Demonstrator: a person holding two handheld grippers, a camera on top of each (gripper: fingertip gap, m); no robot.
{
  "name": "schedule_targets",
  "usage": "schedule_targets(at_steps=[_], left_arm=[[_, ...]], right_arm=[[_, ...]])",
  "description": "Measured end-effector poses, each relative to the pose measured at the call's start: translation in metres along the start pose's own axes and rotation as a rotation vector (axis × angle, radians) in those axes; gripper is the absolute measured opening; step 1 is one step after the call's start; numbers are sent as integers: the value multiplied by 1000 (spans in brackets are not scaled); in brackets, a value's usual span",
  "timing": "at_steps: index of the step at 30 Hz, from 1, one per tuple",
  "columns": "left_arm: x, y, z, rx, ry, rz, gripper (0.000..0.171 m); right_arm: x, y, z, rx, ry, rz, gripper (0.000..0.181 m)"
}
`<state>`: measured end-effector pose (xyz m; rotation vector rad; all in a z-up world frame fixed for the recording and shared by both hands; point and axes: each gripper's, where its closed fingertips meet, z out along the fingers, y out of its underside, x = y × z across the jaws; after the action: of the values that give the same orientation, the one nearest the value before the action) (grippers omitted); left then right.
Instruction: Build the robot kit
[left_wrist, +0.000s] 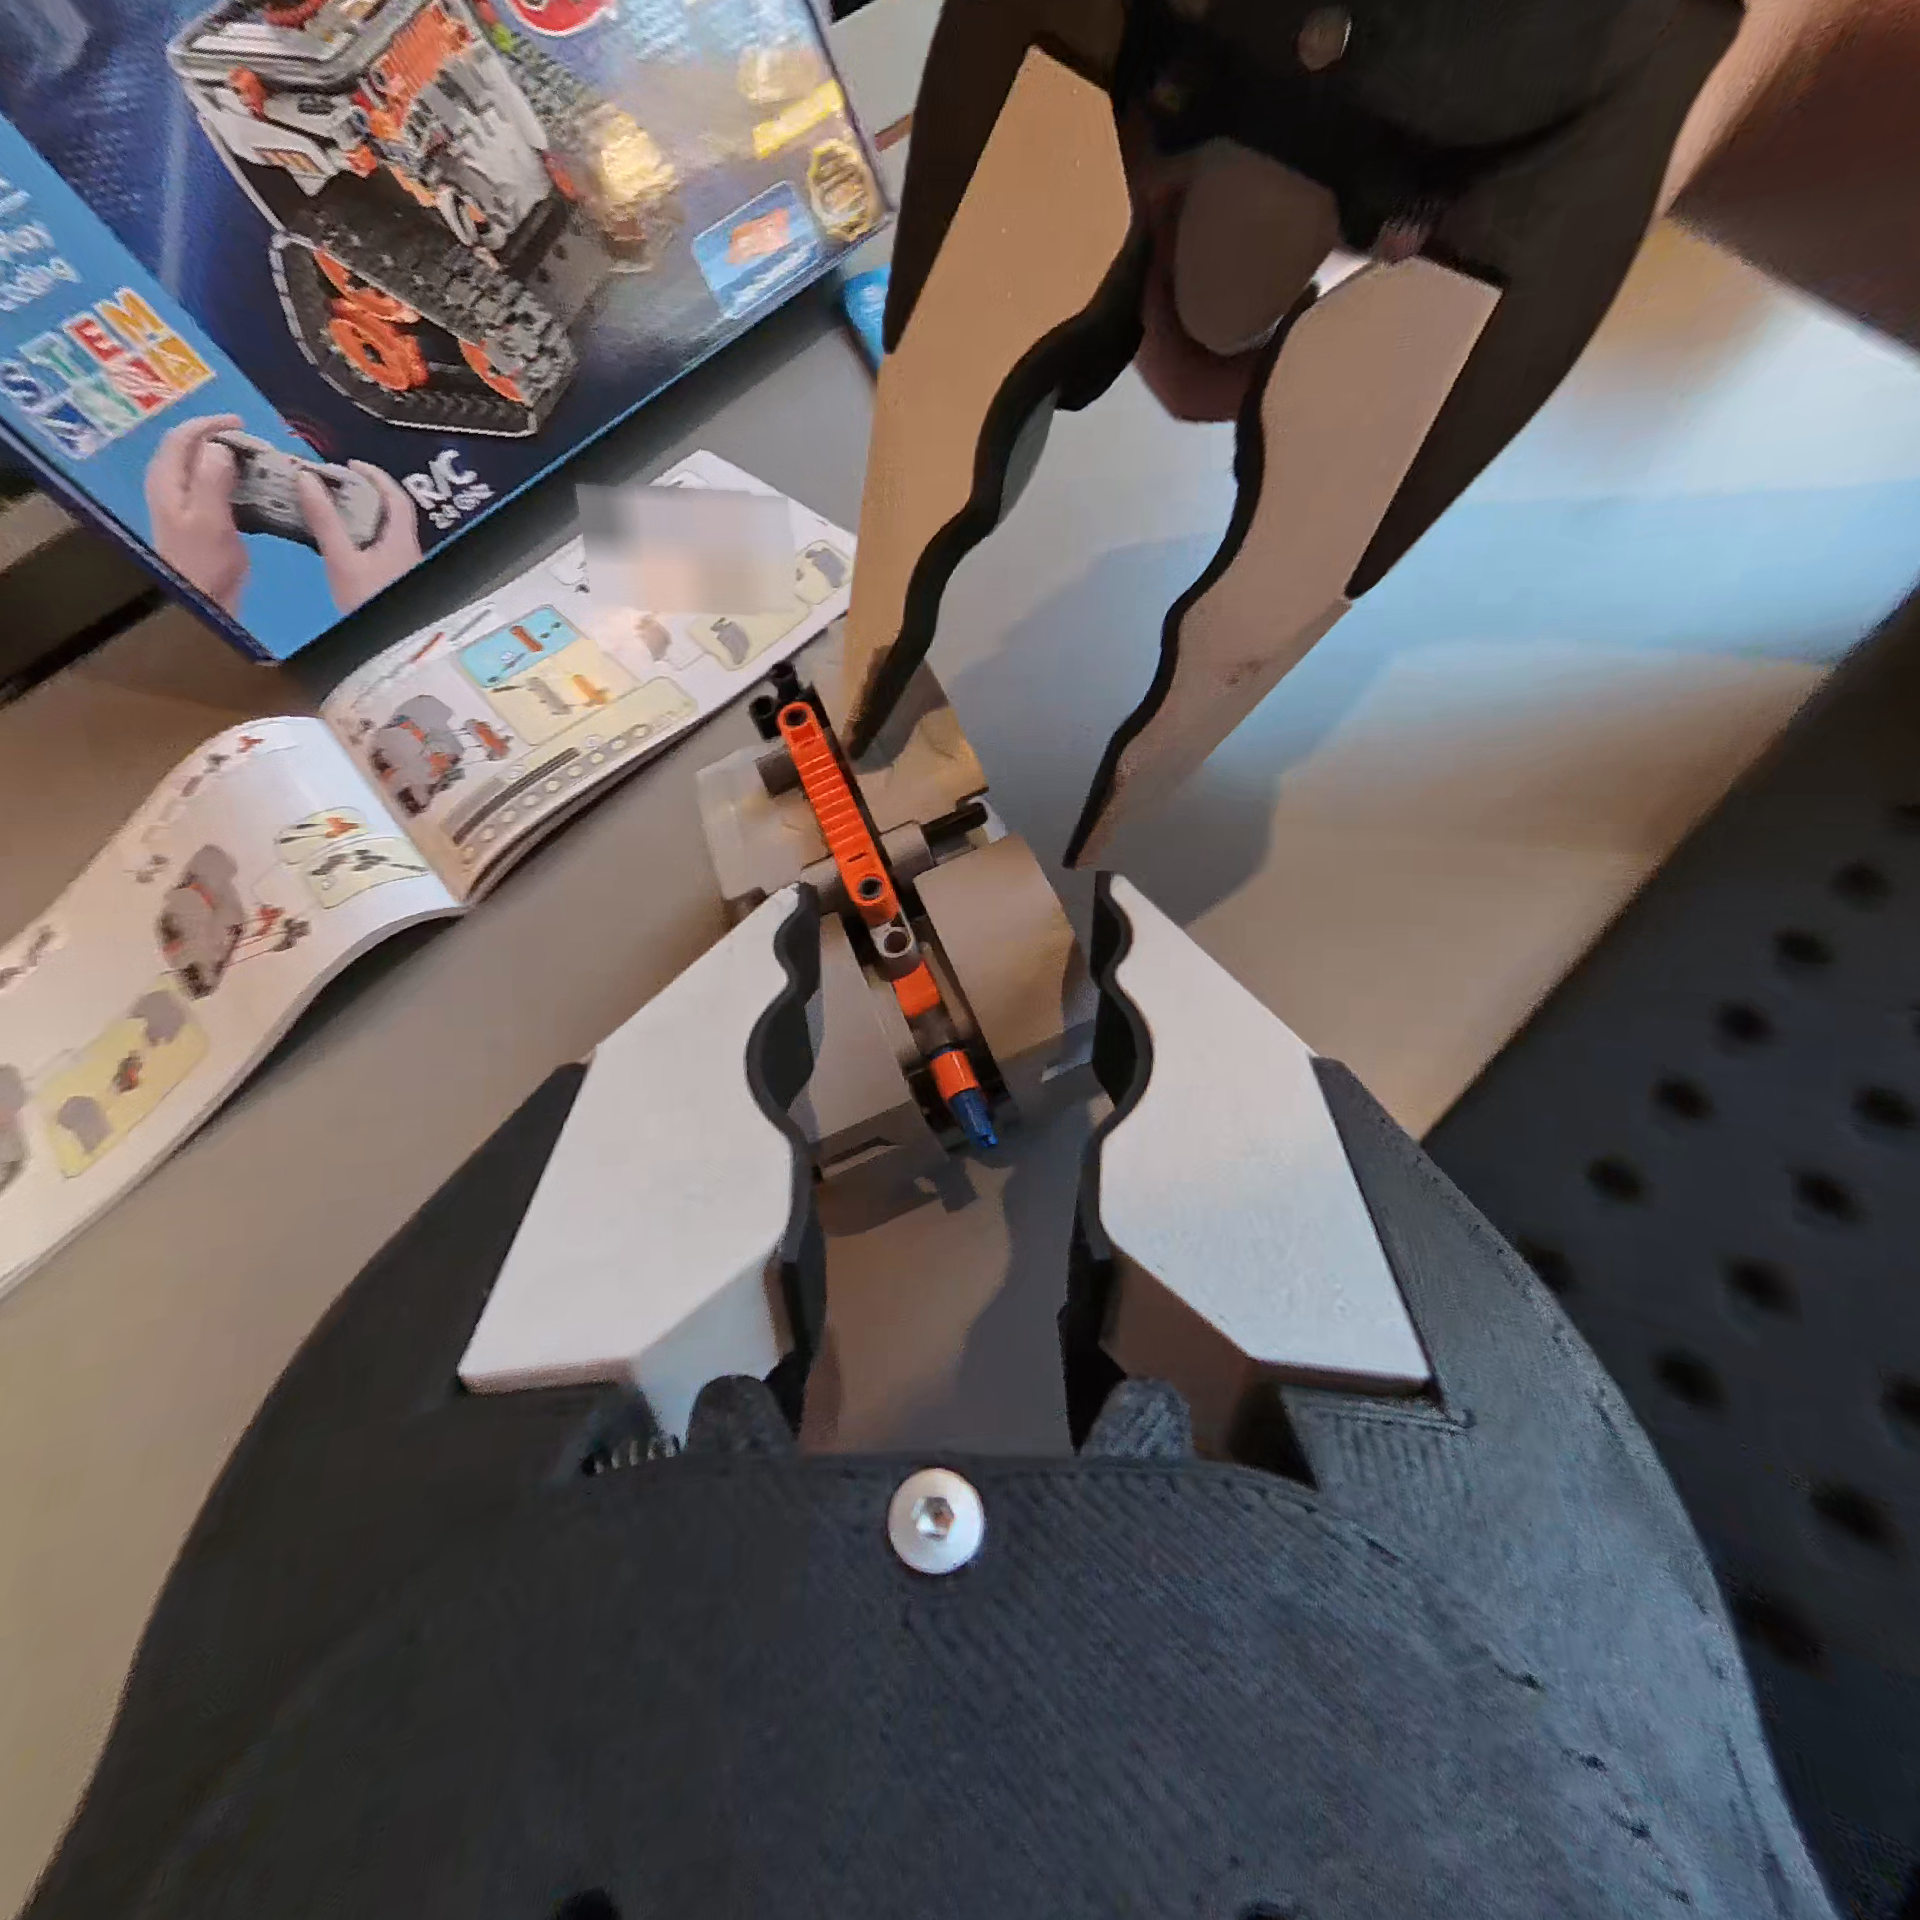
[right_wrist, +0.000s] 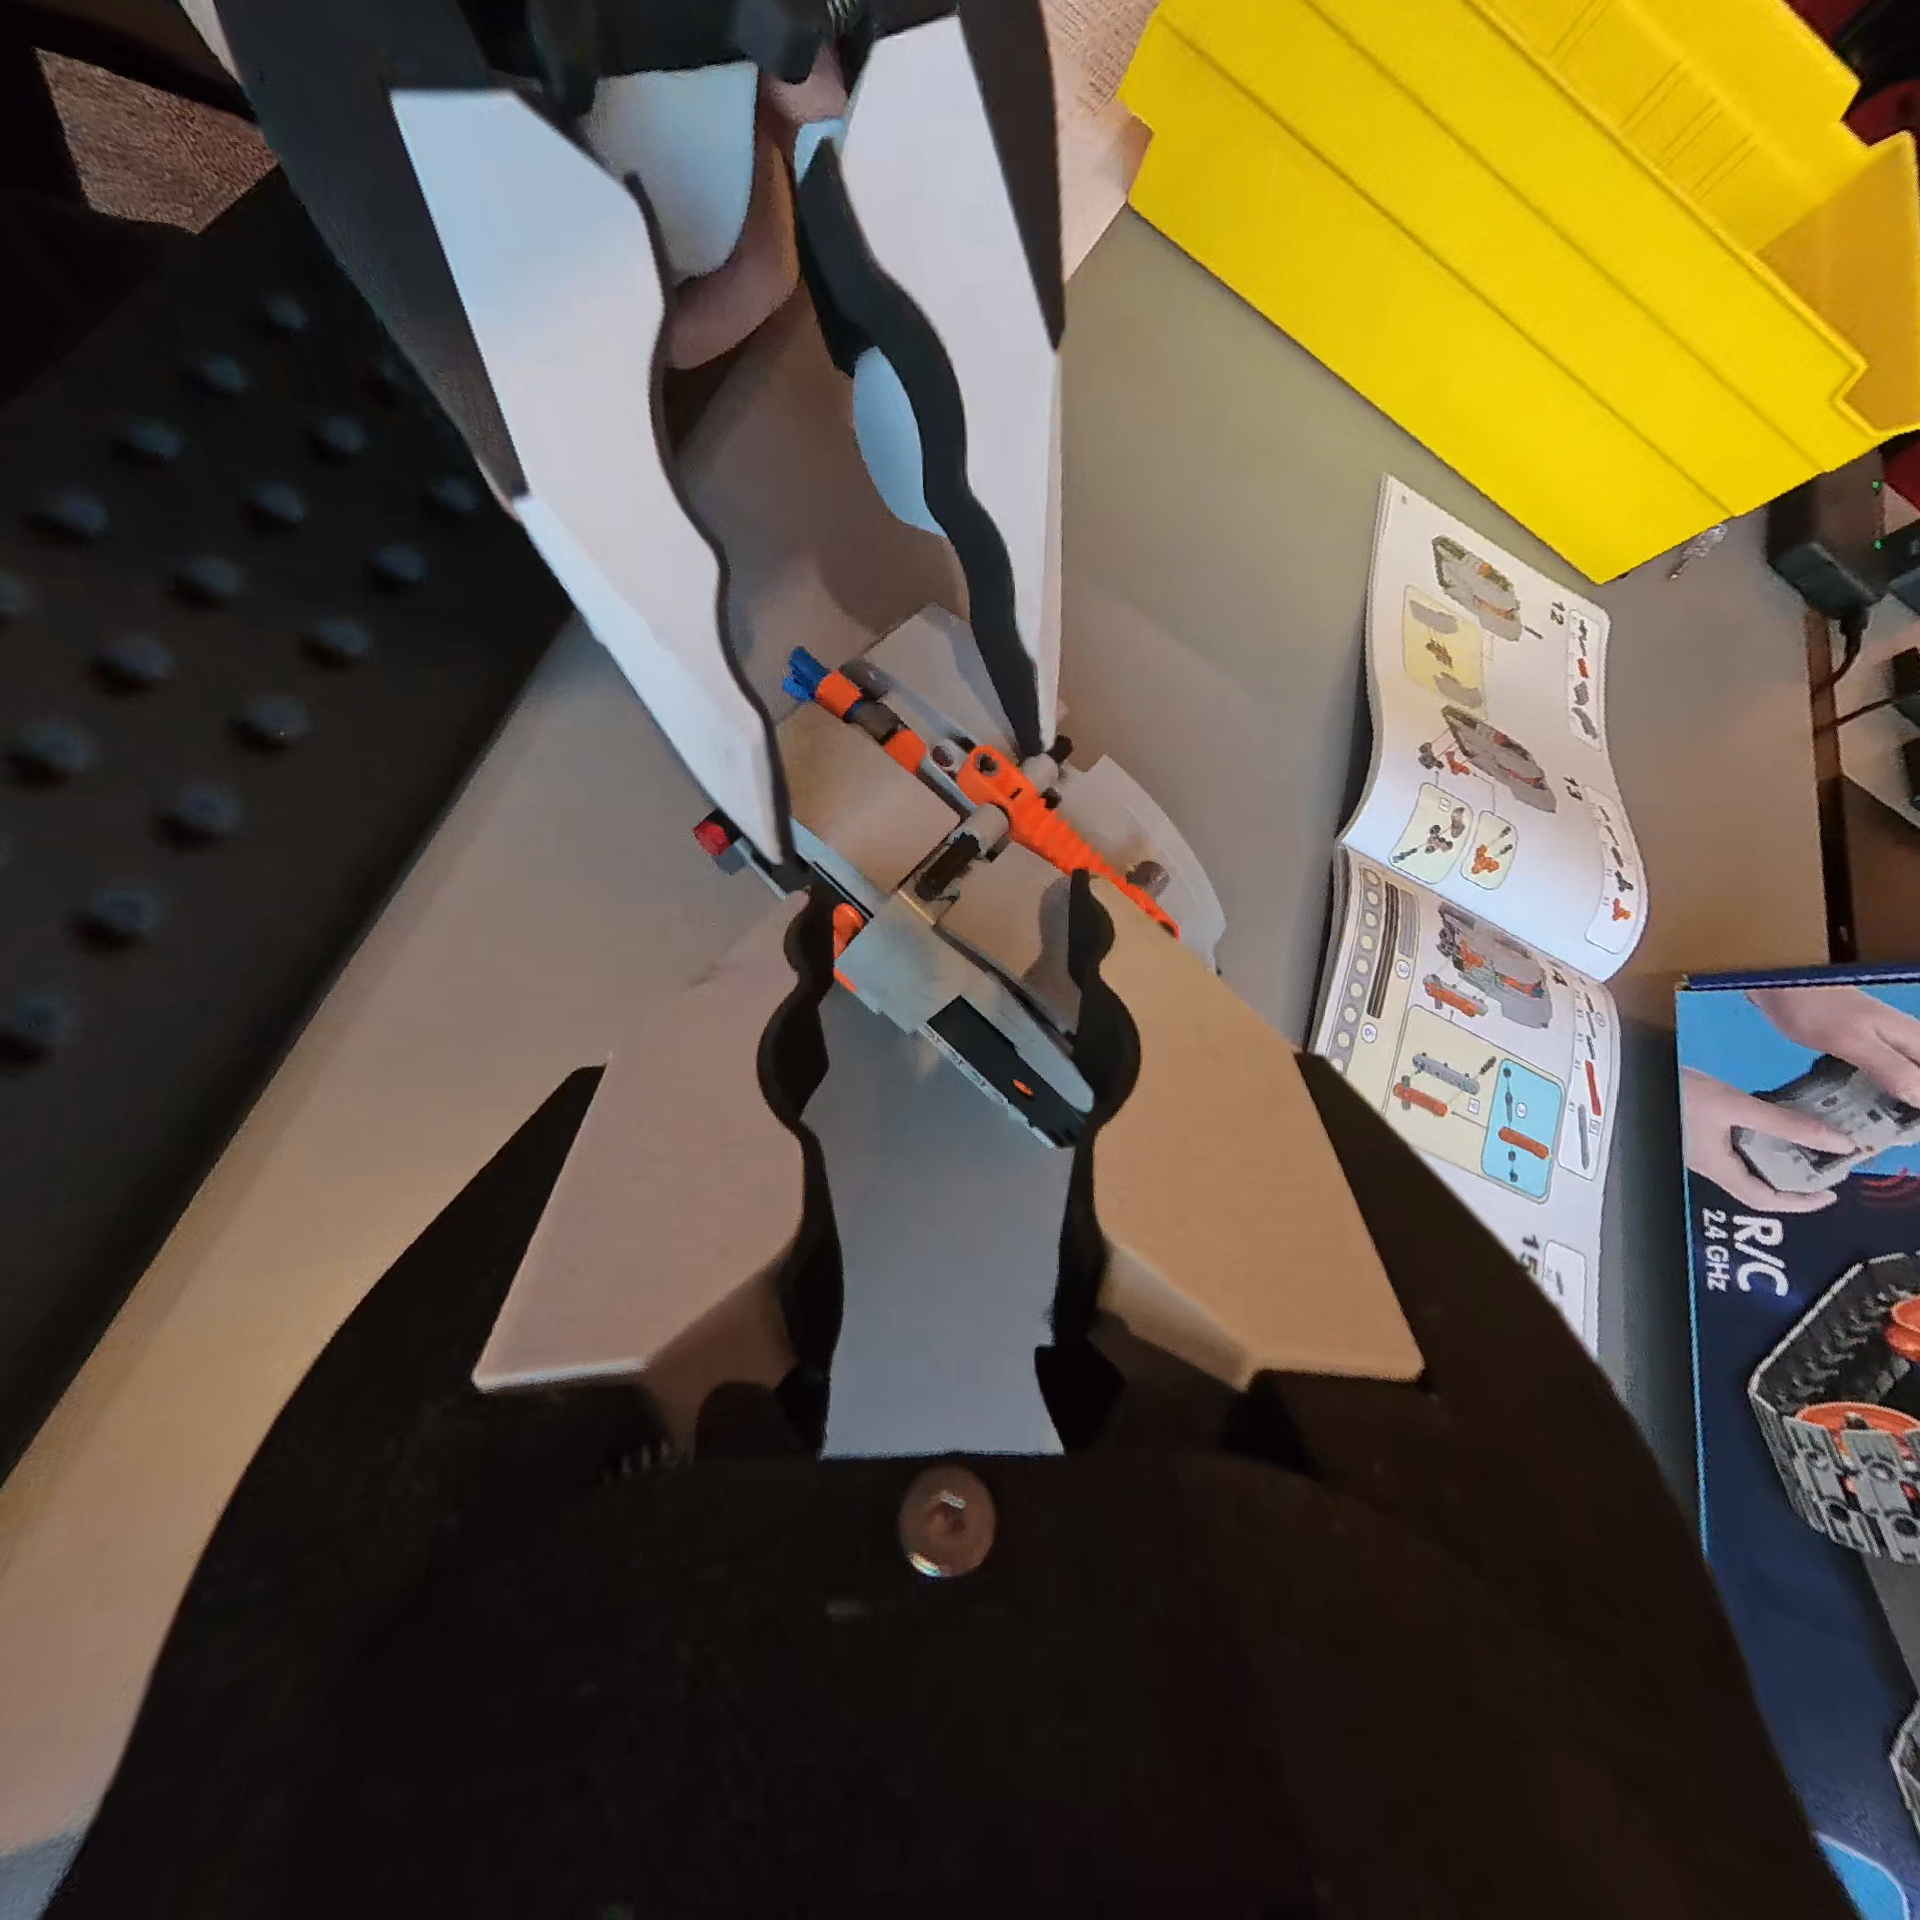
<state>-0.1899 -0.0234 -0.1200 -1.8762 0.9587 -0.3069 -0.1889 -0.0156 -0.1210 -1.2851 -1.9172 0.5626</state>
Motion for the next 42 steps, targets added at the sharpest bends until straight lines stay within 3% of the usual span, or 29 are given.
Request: schedule_targets(at_steps=[4, 5, 11, 16, 18, 21, 24, 30, 42], left_arm=[[-4, 3, 2, -34, -65, 92, 47], [-3, 4, 2, -34, -58, 101, 40], [-7, 6, 1, 2, -5, 34, 38], [-9, 12, -7, 6, 109, 86, 35], [-14, 14, -15, -6, 181, 32, 33], [-33, 2, -24, 54, 199, -66, 21], [-46, -1, -22, 54, 154, -10, 18], [-39, 3, -8, 24, 225, 50, 16], [-29, 5, -3, 53, 294, 32, 6]], right_arm=[[1, -1, 2, -2, -1, -29, 41], [1, -1, 2, 1, 3, -31, 38], [-6, -4, 6, 28, -6, -54, 38], [-8, -14, 2, 54, -21, -104, 35], [-4, -22, -2, 72, -42, -94, 33], [3, -25, 0, 29, -51, -100, 34], [0, -28, 6, 6, -71, -55, 38], [0, -27, 14, -59, -40, 39, 37], [3, -16, 21, -159, 59, 3, 26]])
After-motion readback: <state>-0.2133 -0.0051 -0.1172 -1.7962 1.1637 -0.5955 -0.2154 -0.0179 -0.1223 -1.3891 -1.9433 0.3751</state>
